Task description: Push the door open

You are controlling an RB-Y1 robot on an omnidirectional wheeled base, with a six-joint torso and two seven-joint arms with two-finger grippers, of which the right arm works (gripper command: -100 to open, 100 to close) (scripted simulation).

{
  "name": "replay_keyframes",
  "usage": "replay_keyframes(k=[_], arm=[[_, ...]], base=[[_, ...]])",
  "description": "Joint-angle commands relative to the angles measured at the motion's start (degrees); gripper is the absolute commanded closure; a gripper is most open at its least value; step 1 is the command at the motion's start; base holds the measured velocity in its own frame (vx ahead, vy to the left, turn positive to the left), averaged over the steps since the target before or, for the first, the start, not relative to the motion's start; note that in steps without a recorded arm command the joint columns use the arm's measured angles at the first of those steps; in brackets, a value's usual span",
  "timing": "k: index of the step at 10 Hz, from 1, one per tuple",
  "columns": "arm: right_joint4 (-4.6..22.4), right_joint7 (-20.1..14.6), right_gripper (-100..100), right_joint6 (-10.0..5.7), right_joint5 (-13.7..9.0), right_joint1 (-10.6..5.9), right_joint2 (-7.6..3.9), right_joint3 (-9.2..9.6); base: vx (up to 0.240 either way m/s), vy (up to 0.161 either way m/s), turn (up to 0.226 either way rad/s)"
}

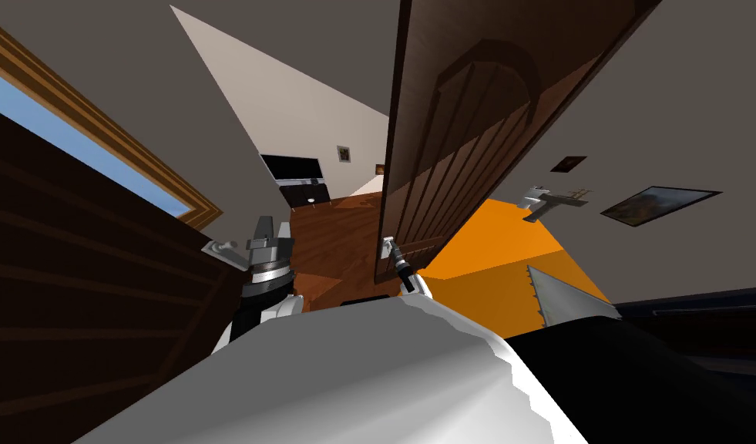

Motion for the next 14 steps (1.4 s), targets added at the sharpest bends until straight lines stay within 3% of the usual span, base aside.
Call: replay_keyframes(k=[1, 2, 7, 8, 14], arm=[[0.0, 0.0, -100, 0.0, 0.0, 0.0, 0.0, 0.0], [0.0, 0.0, 100, 0.0, 0.0, 0.0, 0.0, 0.0], [0.0, 0.0, 100, 0.0, 0.0, 0.0, 0.0, 0.0], [0.42, 0.51, 100, 0.36, -0.44, -0.24, -0.83, -0.68], [1.49, 2.38, 100, 1.52, -2.45, -1.72, -2.78, -3.62]], base=[[0.077, 0.026, 0.004], [-0.01, -0.003, -0.005], [-0.015, -0.005, 0.001], [0.083, 0.05, -0.035], [0.163, 0.084, -0.053]])
